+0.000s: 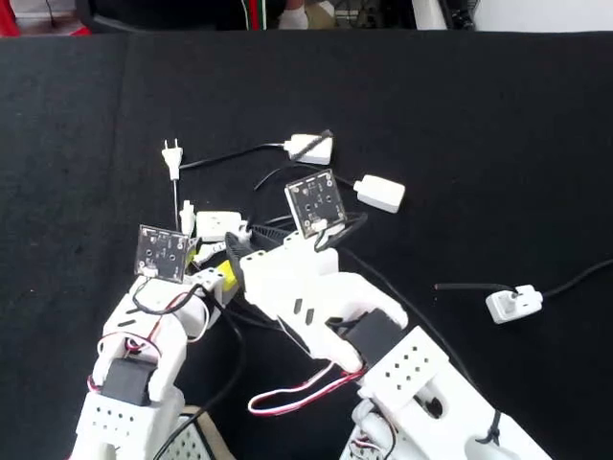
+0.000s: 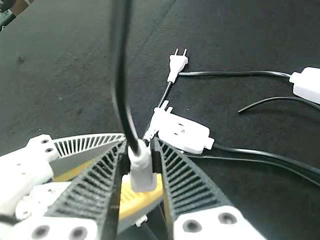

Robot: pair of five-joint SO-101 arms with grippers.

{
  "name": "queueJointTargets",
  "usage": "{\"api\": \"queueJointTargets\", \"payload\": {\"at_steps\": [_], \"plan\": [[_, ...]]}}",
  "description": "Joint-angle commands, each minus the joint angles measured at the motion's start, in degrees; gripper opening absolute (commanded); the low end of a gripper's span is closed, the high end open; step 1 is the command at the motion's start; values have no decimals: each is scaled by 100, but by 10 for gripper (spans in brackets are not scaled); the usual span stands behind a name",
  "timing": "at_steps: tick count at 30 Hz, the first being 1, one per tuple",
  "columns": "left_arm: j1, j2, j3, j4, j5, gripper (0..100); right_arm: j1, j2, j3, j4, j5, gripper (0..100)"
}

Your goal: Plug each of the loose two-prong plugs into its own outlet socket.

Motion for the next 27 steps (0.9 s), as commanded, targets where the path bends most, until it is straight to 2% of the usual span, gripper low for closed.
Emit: {"api": "queueJointTargets", "payload": {"at_steps": [1, 14, 20, 27], "plan": [[-171, -70, -338, -123, 62, 266, -149, 75, -233, 299, 0, 12], [-110, -70, -338, -44, 53, 267, -176, 75, -347, 598, 193, 12], [154, -70, -752, 712, 53, 267, -141, 84, -585, 905, 167, 12], [207, -79, -945, 818, -316, 267, -141, 84, -611, 923, 158, 12]]}}
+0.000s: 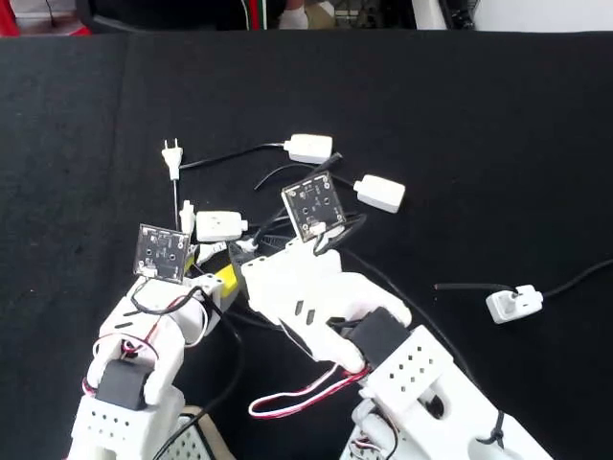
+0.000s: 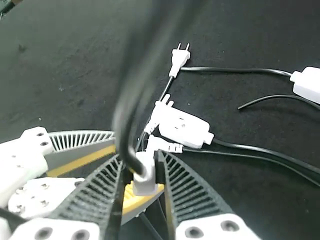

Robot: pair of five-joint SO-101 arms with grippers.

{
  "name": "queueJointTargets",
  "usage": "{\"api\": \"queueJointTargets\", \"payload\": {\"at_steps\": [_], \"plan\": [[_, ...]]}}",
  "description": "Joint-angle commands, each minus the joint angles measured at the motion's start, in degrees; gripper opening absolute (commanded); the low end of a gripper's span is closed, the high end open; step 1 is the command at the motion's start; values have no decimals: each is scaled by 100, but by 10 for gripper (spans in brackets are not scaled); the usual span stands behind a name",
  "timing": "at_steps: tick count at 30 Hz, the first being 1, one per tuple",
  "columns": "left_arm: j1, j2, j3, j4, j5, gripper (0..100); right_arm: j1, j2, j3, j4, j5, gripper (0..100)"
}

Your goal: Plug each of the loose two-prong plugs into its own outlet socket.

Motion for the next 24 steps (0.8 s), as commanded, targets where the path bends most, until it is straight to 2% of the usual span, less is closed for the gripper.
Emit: {"api": "queueJointTargets", "payload": {"at_steps": [1, 9, 17, 24], "plan": [[127, -79, -514, 18, -273, 266, -105, 84, -215, 44, 35, 12], [514, -88, -778, 484, -545, 264, 35, 48, -224, 18, 26, 12], [541, -88, -743, 501, -809, 264, 149, 75, -576, 457, -176, 12], [224, -88, -787, 290, -431, 264, 229, 75, -585, 519, -185, 12]]}}
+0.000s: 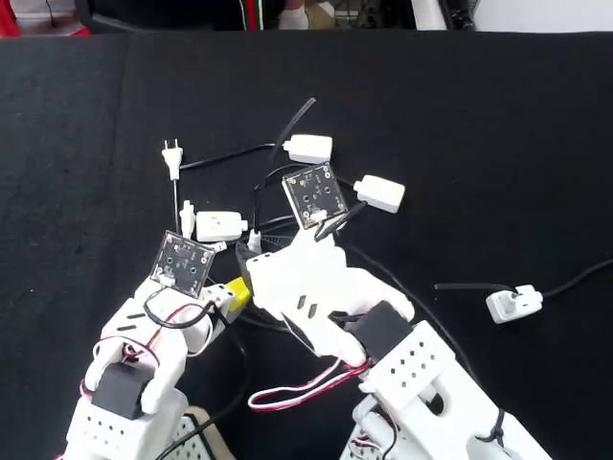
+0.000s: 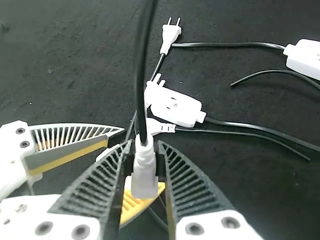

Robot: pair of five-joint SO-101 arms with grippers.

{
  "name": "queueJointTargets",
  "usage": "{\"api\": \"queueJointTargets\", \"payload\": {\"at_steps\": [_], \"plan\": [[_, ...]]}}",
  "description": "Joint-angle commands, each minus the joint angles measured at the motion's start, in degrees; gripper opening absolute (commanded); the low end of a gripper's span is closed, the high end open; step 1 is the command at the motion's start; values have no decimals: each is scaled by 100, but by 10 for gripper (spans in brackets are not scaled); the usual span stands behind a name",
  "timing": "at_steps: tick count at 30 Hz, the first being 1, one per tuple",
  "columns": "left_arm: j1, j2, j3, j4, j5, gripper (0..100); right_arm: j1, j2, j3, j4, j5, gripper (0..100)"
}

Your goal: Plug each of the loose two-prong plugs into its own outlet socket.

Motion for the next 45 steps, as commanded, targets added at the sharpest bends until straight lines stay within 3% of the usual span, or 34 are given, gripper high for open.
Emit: {"api": "queueJointTargets", "payload": {"at_steps": [1, 8, 13, 16, 20, 24, 27, 35, 45], "plan": [[-356, -70, -330, -308, 352, 265, 70, -31, -338, 193, -44, 12], [-215, -62, -312, -211, 343, 264, -79, -22, -611, 615, -70, 12], [-154, -70, -409, 185, 325, 266, 369, -22, -585, 308, -70, 12], [-303, -62, -435, 466, -211, 264, 615, -22, -505, 97, -26, 12], [-1499, -62, -602, 1029, -1248, 263, 703, -13, -312, -26, -9, 12], [-2879, -62, -400, 721, -1125, 263, 914, -13, 22, -404, 378, 12], [-3248, -53, 101, 70, -914, 267, 1407, -13, 189, -712, 756, 11], [-3108, -44, 462, -730, -44, 268, 3367, 13, -295, 176, 870, 11], [-2290, -35, 470, -747, 97, 266, 4695, 1877, -743, -879, 316, 11]]}}
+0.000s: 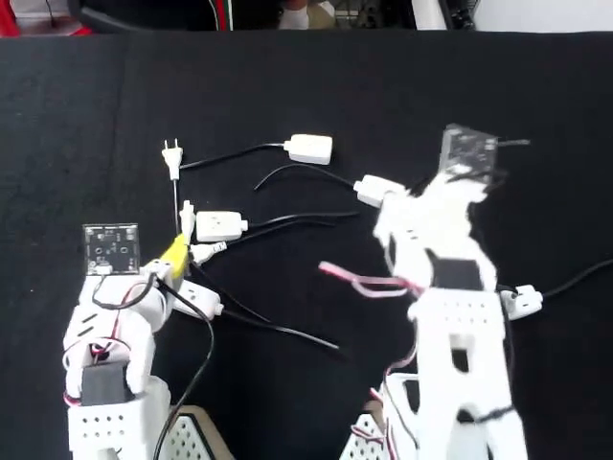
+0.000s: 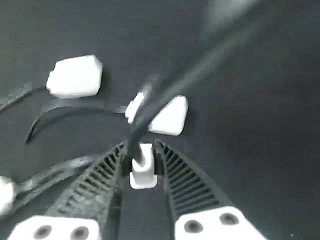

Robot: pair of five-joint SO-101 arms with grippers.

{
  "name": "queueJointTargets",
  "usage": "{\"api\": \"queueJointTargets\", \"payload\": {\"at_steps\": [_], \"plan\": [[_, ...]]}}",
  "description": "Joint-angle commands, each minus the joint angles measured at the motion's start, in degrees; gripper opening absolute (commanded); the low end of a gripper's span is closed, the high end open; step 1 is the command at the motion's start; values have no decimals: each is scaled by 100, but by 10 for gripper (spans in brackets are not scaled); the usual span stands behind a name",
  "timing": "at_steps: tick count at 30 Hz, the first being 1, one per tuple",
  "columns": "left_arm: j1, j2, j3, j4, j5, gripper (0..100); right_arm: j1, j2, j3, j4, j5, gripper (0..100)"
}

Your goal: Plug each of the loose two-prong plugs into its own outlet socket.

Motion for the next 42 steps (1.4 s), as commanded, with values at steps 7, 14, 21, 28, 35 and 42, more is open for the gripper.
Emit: {"api": "queueJointTargets", "payload": {"at_steps": [7, 14, 21, 28, 35, 42], "plan": [[-400, -18, 84, 211, -9, 267, 510, 2695, -1886, -387, -870, 11], [-602, -18, 92, 316, -237, 267, 536, 3591, -2580, -440, -1011, 11], [-620, -18, 145, 325, -246, 268, 466, 4180, -2747, -914, -976, 11], [-629, -18, 154, 325, -255, 268, 360, 4215, -2633, -1011, -967, 11], [-787, -18, 154, 325, -255, 268, 334, 4180, -1974, -2013, -677, 11], [-787, -18, 154, 325, -255, 268, 334, 4171, -1815, -1925, -651, 11]]}}
